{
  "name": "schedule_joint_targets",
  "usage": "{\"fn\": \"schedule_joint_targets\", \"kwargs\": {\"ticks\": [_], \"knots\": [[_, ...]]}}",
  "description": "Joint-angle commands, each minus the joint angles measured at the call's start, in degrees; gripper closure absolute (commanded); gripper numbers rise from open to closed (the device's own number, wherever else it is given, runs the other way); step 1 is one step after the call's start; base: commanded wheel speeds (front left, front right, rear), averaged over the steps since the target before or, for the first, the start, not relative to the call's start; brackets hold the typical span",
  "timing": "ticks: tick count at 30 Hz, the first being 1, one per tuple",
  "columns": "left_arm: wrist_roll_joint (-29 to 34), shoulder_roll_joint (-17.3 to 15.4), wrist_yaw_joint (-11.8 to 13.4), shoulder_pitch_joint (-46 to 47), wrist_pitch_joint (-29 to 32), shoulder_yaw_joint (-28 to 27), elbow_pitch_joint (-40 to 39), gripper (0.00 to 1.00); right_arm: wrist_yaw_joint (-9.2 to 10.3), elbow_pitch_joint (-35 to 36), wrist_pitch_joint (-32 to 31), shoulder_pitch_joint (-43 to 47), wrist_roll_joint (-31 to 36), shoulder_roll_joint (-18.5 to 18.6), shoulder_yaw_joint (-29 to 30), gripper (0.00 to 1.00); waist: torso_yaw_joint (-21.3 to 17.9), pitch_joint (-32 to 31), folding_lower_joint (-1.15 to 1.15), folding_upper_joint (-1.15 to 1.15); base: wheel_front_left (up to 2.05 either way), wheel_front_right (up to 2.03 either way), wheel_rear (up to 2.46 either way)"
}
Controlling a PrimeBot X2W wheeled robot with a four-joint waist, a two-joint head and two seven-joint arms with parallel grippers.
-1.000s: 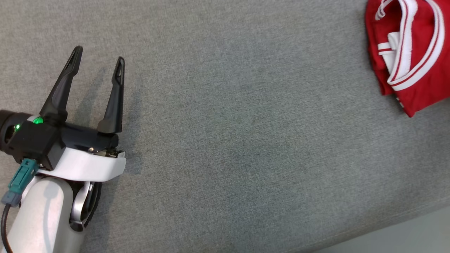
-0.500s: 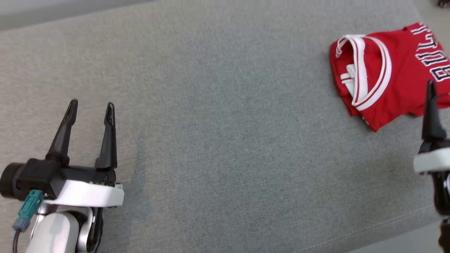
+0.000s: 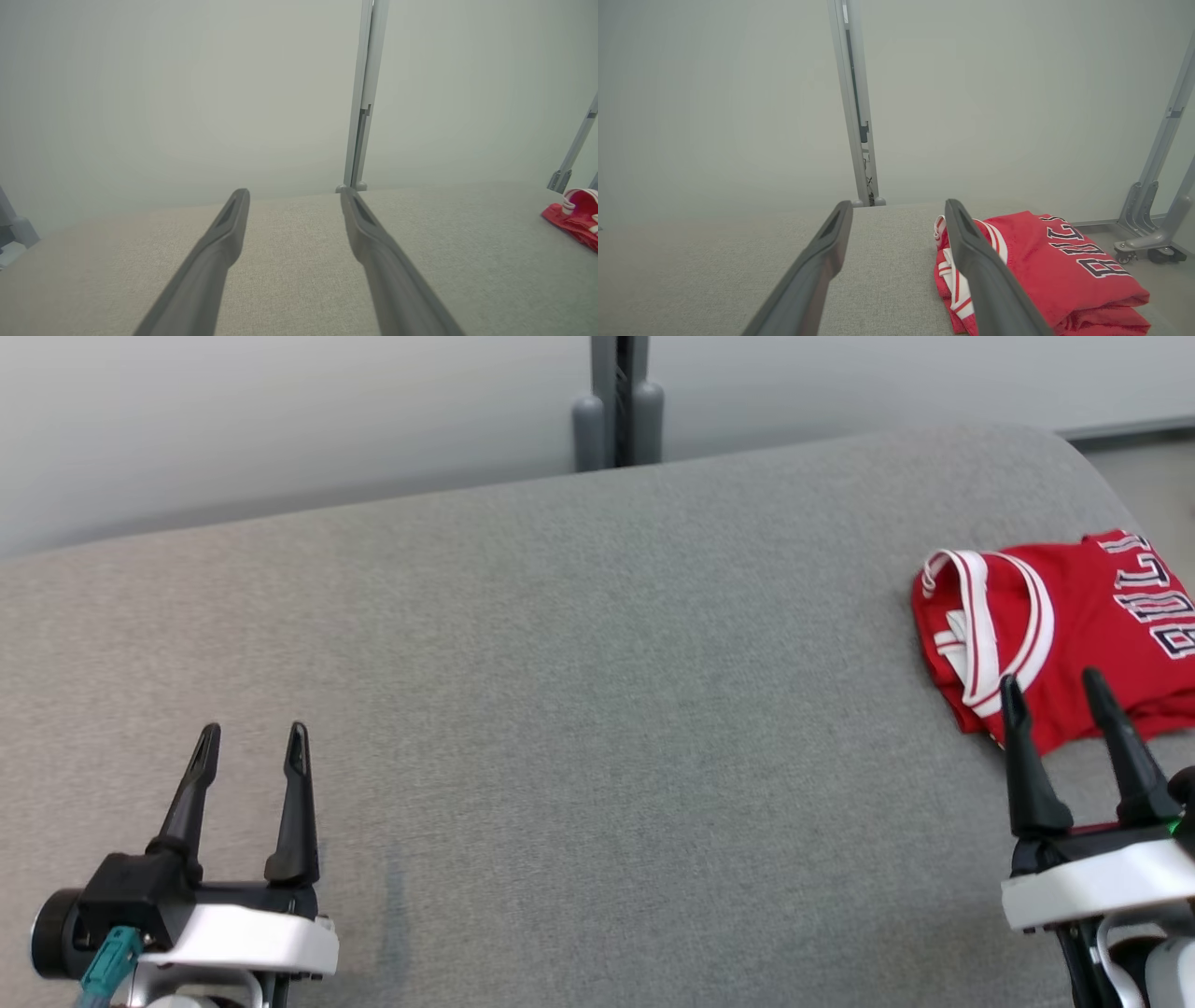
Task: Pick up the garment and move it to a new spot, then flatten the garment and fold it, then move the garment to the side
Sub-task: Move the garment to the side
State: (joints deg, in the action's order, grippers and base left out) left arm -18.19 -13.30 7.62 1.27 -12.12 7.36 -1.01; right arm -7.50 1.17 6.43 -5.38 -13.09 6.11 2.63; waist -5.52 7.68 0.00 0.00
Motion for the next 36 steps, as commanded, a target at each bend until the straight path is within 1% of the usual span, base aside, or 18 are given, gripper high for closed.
{"fn": "schedule_joint_targets", "kwargs": {"ticks": [1,7,11,20,28,36], "knots": [[-0.2,-0.3,0.4,-1.0,0.2,-0.2,0.0,0.0,0.02,0.9,-0.9,1.5,0.4,0.0,0.1,0.0,2.5,-2.8,0.0,0.0,0.0,0.0,0.0],[-0.4,-0.6,1.0,-4.7,1.0,0.2,-0.1,0.0,0.02,3.4,-3.6,6.5,1.2,-0.6,-0.4,0.0,4.5,-6.3,0.0,0.0,0.0,0.0,0.0],[-0.4,-0.9,1.5,-6.9,1.6,0.3,-0.5,0.0,0.02,4.7,-4.7,9.0,1.4,-0.9,-0.3,0.0,5.1,-8.0,0.0,0.0,0.0,0.0,0.0],[-0.9,-2.1,0.9,-9.0,2.1,0.2,-0.4,0.0,0.02,6.5,-5.9,12.9,1.8,-1.0,1.1,0.0,6.0,-9.8,0.0,0.0,0.0,0.0,0.0],[-0.9,-3.5,1.4,-9.3,2.9,-0.2,-0.9,0.0,0.02,7.9,-6.8,14.2,2.3,-1.4,1.5,0.0,6.3,-10.6,0.0,0.0,0.0,0.0,0.0],[-1.1,-3.8,1.9,-9.7,3.6,-0.2,-1.4,0.0,0.02,8.2,-7.0,14.3,2.5,-1.6,1.3,0.0,6.2,-10.9,0.0,0.0,0.0,0.0,0.0]]}}
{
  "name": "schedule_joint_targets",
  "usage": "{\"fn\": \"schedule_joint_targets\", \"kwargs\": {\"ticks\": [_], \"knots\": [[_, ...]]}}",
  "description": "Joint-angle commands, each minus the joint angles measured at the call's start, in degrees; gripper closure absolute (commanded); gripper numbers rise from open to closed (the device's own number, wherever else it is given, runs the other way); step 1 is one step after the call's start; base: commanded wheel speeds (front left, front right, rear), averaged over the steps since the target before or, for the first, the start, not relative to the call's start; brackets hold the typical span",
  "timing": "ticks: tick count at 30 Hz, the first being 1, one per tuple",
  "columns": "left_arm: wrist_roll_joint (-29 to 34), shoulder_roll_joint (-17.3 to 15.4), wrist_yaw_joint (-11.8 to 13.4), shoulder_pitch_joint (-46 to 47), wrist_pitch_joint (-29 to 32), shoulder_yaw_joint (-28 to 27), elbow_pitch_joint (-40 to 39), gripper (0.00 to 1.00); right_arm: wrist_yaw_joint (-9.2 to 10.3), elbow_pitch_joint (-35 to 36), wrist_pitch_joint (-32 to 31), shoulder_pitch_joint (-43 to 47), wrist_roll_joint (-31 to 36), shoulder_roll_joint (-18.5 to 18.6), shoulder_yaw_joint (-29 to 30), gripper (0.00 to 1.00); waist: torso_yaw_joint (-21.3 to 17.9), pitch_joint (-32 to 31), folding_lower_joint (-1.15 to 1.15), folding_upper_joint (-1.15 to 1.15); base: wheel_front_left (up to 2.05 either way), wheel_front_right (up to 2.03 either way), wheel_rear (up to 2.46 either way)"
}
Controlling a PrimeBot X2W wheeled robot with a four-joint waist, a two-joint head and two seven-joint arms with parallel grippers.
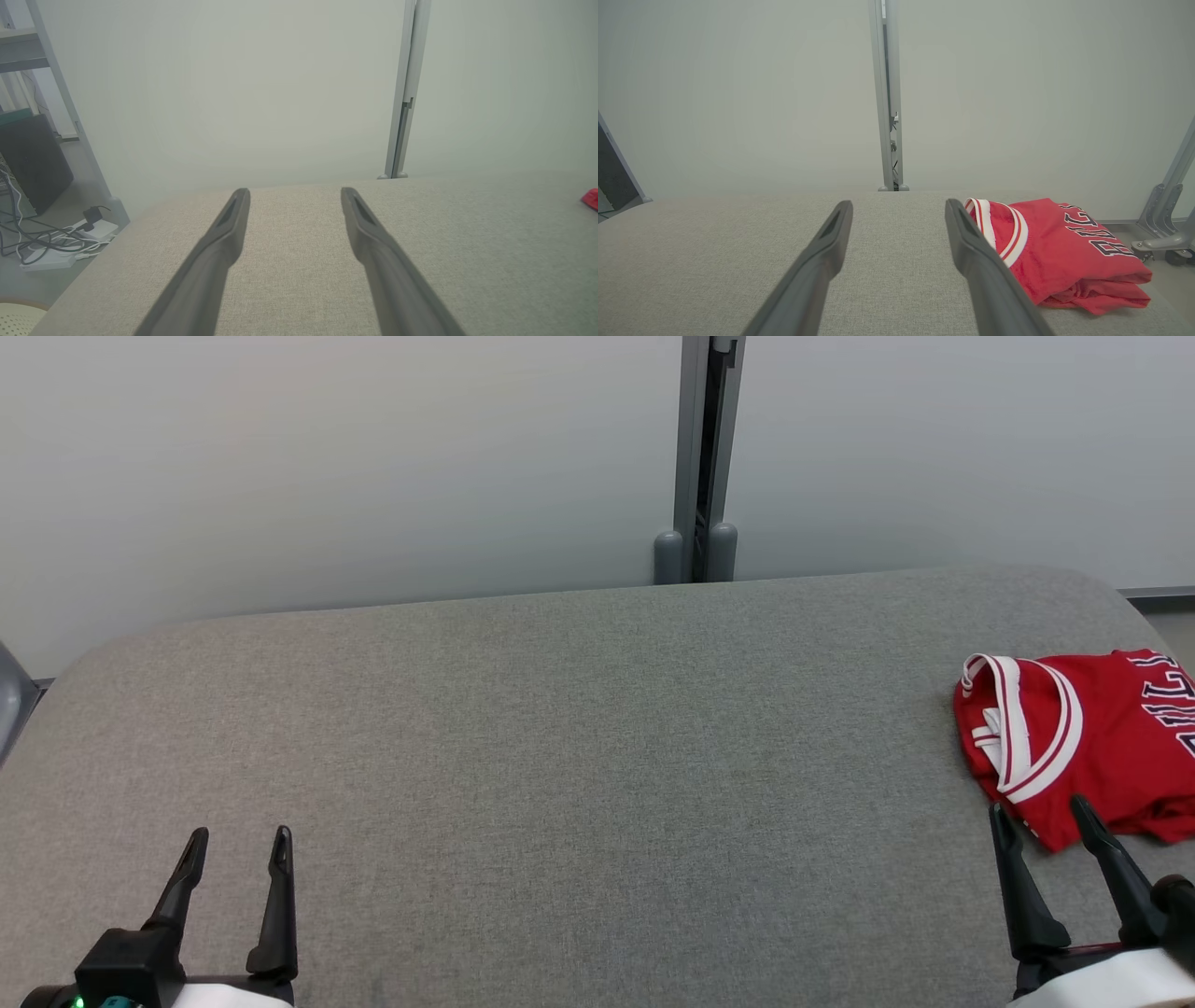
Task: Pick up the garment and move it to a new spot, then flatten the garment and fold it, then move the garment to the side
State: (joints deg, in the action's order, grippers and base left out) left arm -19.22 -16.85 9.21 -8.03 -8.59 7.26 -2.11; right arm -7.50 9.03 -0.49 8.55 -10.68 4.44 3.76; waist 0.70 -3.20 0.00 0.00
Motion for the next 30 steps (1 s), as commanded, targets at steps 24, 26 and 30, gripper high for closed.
{"fn": "schedule_joint_targets", "kwargs": {"ticks": [24,26,30], "knots": [[-0.2,-0.5,0.9,-0.6,2.0,1.2,0.5,1.0,0.0,-1.0,0.0,0.2,-0.1,-0.8,-0.8,1.0,0.1,-0.9,0.0,0.0,0.0,0.0,0.0],[-0.3,0.4,0.9,-1.4,2.1,1.6,1.5,1.0,0.0,-2.2,-0.1,0.7,-0.2,-1.1,-1.0,1.0,0.1,-0.8,0.0,0.0,0.0,0.0,0.0],[-4.5,1.1,0.1,-1.4,2.3,1.1,1.3,1.0,0.0,-2.8,-0.4,0.3,-5.1,-0.9,-0.9,1.0,0.1,-0.7,0.0,0.0,0.0,0.0,0.0]]}}
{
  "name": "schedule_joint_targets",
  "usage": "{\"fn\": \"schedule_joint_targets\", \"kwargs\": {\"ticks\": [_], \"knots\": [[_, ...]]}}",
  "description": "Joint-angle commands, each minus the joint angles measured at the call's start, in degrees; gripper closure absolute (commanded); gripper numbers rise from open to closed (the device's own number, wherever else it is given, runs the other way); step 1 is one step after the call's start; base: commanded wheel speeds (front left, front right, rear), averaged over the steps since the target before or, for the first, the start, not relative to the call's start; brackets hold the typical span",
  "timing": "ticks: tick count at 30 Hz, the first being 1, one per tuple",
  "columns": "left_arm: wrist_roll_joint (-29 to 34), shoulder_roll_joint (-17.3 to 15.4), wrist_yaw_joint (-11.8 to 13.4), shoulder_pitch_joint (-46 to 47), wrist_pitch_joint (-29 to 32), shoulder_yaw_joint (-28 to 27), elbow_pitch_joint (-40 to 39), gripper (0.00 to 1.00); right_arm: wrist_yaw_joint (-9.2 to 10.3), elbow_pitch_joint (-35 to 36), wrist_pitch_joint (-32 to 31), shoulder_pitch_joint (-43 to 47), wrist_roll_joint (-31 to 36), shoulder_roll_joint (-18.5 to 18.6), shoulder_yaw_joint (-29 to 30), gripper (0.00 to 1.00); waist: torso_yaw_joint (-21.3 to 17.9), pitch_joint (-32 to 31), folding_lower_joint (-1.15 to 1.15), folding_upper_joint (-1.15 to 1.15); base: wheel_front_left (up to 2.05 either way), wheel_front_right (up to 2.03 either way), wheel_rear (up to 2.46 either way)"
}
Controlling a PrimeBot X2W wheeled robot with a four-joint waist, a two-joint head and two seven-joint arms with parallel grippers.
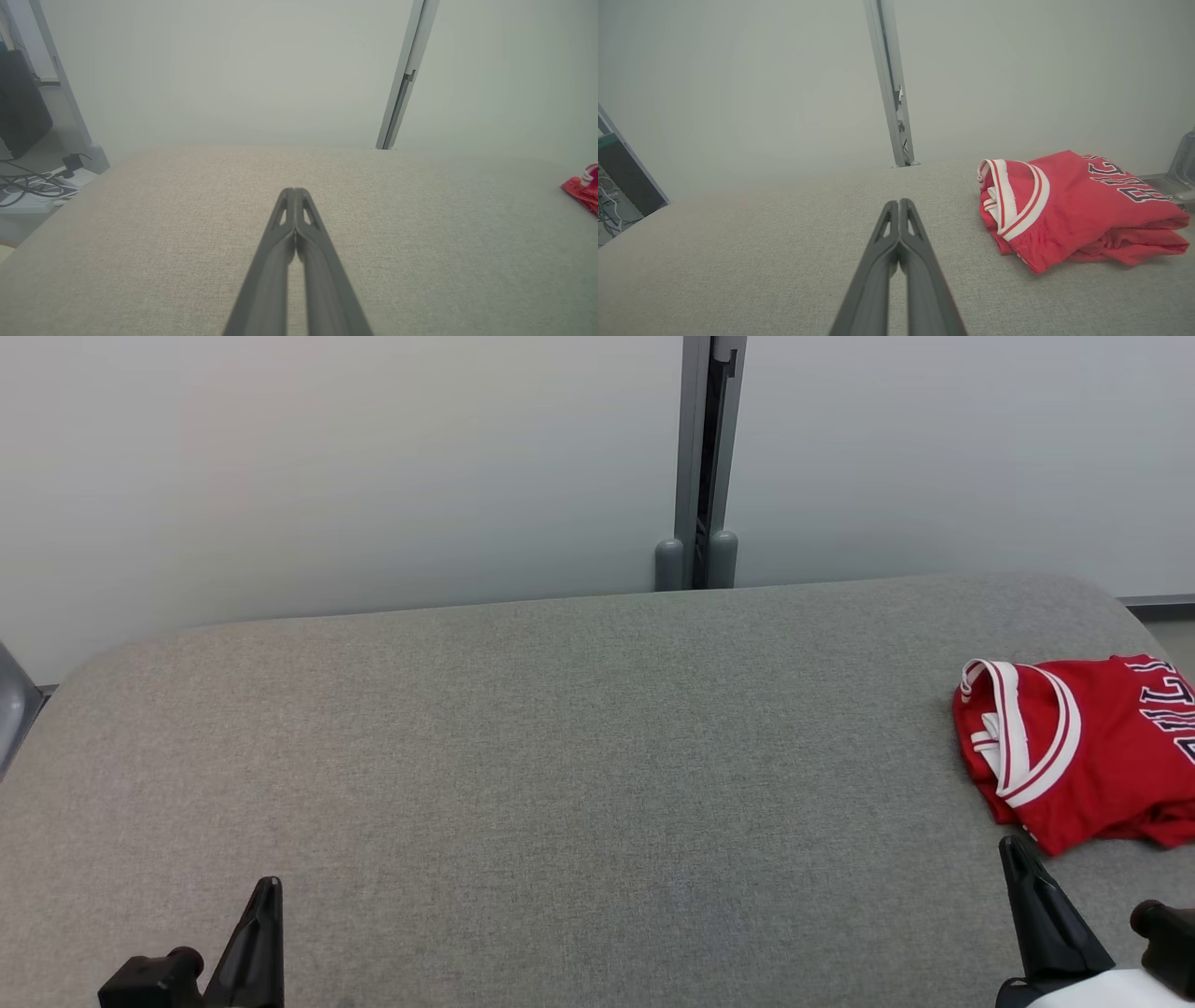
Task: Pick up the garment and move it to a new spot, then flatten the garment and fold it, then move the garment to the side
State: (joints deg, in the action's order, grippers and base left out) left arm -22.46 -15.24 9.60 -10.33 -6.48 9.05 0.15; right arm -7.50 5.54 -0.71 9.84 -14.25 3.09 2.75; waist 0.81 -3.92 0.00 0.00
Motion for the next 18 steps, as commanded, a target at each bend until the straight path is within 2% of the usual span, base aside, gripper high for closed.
{"fn": "schedule_joint_targets", "kwargs": {"ticks": [1,18], "knots": [[-2.4,-0.4,-0.5,1.0,0.2,-0.8,-1.0,1.0,0.0,0.5,-0.3,-1.2,-2.7,0.5,0.1,1.0,0.0,0.0,0.0,0.0,0.0,0.0,0.0],[-19.0,2.1,-4.5,2.2,1.4,-2.9,-0.1,1.0,0.0,-2.8,-2.0,-3.4,-21.8,1.4,0.6,1.0,-0.1,0.6,0.0,0.0,0.0,0.0,0.0]]}}
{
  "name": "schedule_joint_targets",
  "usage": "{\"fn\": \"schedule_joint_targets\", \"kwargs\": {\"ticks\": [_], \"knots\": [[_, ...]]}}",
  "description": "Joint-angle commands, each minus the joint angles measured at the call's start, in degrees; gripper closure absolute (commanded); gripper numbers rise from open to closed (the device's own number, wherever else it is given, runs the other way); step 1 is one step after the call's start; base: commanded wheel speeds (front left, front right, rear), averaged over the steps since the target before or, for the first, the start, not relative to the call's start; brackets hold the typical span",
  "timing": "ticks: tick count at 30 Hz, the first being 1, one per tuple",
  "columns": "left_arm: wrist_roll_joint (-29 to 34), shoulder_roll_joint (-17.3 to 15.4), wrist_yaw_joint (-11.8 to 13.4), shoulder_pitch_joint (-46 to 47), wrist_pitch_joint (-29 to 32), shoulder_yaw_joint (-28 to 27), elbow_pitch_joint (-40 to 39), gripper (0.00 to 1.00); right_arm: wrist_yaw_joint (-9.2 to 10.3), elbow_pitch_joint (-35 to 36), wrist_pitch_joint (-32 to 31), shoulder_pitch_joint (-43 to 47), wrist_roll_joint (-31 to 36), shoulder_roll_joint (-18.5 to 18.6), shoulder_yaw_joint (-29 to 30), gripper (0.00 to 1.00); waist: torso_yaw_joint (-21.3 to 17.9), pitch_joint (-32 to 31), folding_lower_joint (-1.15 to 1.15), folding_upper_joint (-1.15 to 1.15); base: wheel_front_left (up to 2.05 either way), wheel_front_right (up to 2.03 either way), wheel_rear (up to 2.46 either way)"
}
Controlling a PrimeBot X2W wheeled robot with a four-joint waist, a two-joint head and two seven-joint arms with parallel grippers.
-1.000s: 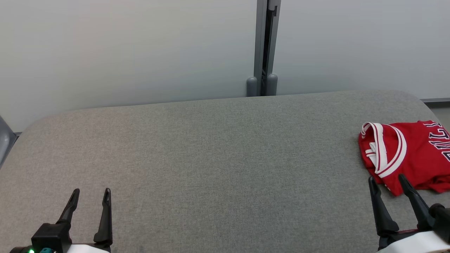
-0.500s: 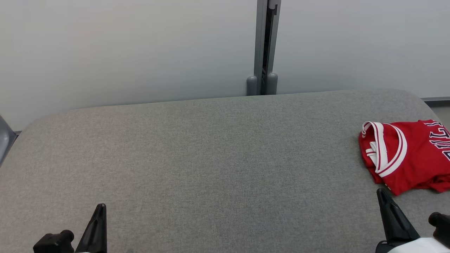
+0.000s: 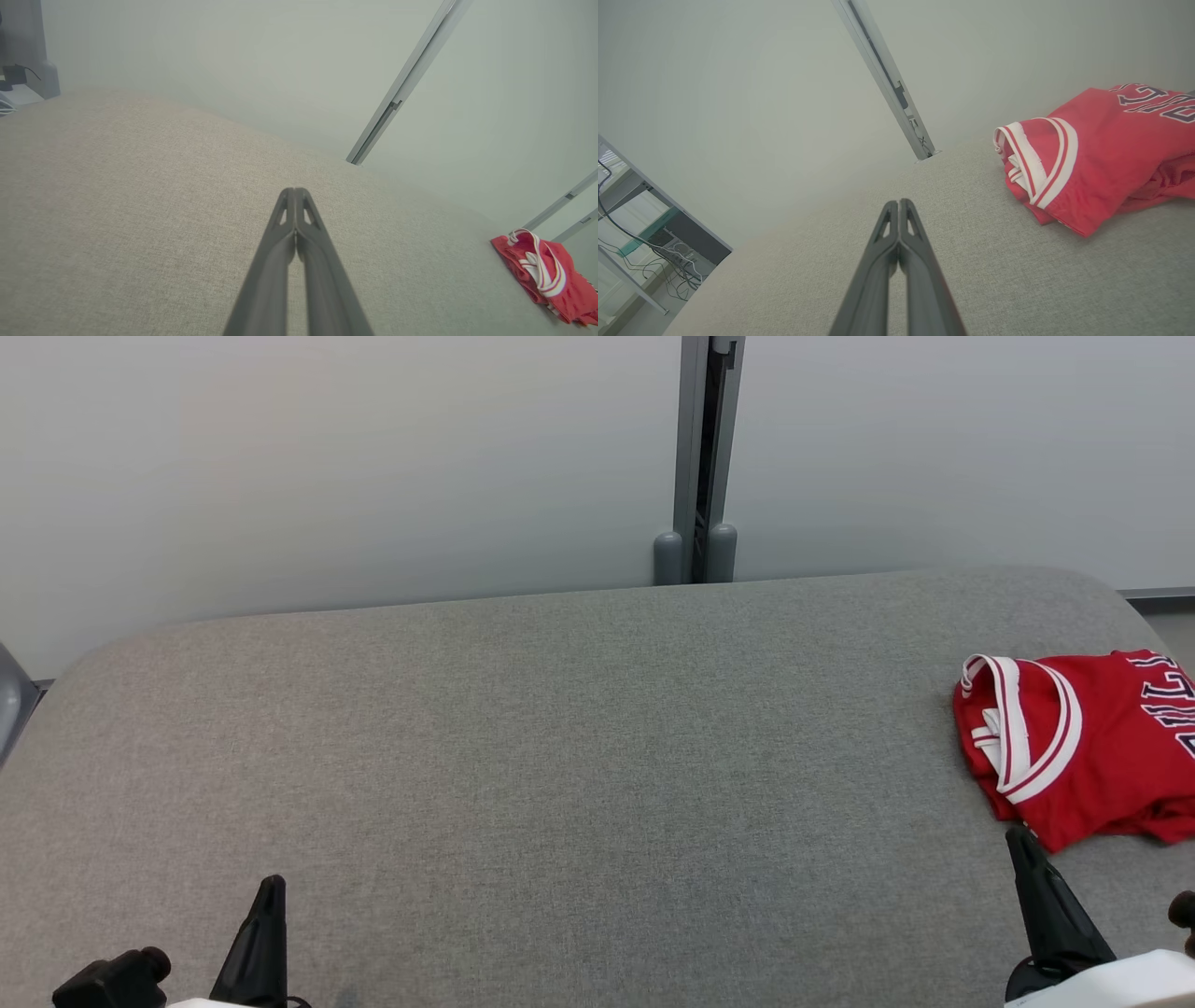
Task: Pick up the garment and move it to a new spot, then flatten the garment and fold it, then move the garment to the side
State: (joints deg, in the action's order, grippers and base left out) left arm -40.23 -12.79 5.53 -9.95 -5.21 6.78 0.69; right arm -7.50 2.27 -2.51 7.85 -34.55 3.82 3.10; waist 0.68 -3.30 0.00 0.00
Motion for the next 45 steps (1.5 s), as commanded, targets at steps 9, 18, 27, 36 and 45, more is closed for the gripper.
{"fn": "schedule_joint_targets", "kwargs": {"ticks": [9,18,27,36,45], "knots": [[-8.4,0.8,-2.2,2.3,0.6,-1.5,-0.4,1.0,0.0,-0.9,-1.0,-2.3,-9.5,0.9,0.5,1.0,-0.1,0.3,0.0,0.0,0.0,0.0,0.0],[-14.1,1.7,-3.6,2.6,1.1,-2.3,-0.1,1.0,0.0,-2.1,-1.6,-3.0,-16.0,1.1,0.8,1.0,-0.1,0.6,0.0,0.0,0.0,0.0,0.0],[-20.0,2.7,-5.0,3.1,1.5,-3.1,0.1,1.0,0.0,-3.3,-2.4,-3.7,-22.7,1.3,1.1,1.0,-0.2,0.9,0.0,0.0,0.0,0.0,0.0],[-25.4,3.6,-6.3,3.3,2.0,-3.8,0.3,1.0,0.0,-4.3,-3.1,-4.4,-28.7,1.4,1.4,1.0,-0.2,1.2,0.0,0.0,0.0,0.0,0.0],[-30.4,4.5,-7.5,3.6,2.4,-4.5,0.5,1.0,0.0,-5.4,-3.8,-5.1,-34.2,1.4,1.7,1.0,-0.3,1.5,0.0,0.0,0.0,0.0,0.0]]}}
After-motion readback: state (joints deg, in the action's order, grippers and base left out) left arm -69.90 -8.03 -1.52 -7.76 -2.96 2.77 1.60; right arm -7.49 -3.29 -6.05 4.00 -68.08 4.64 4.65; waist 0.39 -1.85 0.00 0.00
